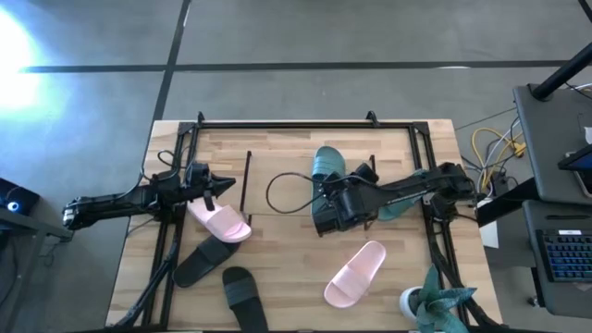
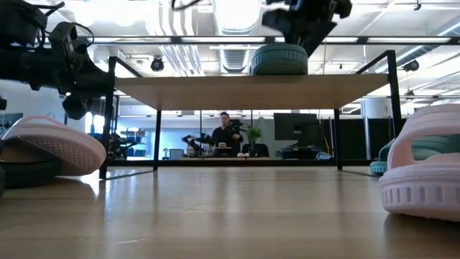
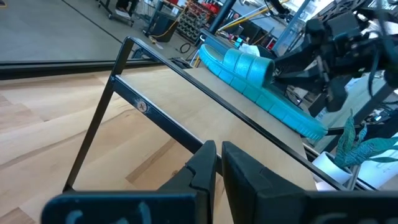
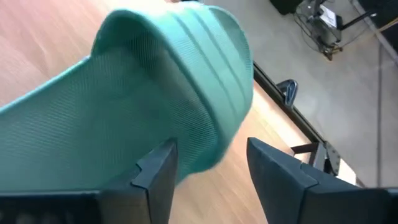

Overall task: Pick and place slides into the shelf
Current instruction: Put the green slipper on the shelf

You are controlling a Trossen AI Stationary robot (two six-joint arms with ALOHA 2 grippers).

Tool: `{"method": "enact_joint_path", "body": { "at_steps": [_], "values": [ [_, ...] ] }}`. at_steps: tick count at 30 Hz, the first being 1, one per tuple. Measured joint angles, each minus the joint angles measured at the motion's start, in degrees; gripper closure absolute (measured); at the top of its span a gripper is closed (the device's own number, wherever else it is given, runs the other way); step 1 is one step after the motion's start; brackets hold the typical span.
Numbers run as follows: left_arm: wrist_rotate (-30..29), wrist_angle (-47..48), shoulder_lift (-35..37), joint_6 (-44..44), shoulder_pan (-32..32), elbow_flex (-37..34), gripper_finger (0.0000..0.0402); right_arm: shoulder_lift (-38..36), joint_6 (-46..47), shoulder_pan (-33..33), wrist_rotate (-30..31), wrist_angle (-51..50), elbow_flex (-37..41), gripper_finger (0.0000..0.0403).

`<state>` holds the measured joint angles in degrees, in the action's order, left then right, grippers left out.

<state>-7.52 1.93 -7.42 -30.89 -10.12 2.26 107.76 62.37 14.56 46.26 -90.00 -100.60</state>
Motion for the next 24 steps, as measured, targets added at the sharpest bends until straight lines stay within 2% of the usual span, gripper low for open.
{"method": "enact_joint_path", "body": {
  "at_steps": [3, 5, 9, 14, 18, 24],
  "values": [
    [-0.01, 0.0, -0.07, 0.0, 0.01, 0.0, 0.0389, -2.57, 0.46, 0.91, -0.38, 0.01, 0.0, 0.0216],
    [0.01, 0.0, -0.04, 0.02, 0.01, 0.0, 0.0389, -4.54, 0.79, 1.41, -2.89, -0.02, -0.02, 0.0216],
    [0.01, 0.0, 0.01, 0.0, -0.01, 0.0, 0.0389, -8.52, 5.14, 1.29, -14.56, 0.02, 0.32, 0.0217],
    [0.01, 0.0, -0.02, 0.02, 0.01, 0.0, 0.0389, -13.26, 17.96, 0.21, -26.03, 0.04, 4.15, 0.0234],
    [0.0, -0.01, -0.02, 0.0, 0.0, 0.0, 0.0389, -19.32, 26.88, 0.74, -28.89, 0.0, 10.16, 0.0247],
    [-0.01, -0.02, 0.0, 0.0, 0.01, 0.0, 0.0389, -33.65, 37.39, 2.16, -32.14, -0.1, 22.13, 0.025]
  ]
}}
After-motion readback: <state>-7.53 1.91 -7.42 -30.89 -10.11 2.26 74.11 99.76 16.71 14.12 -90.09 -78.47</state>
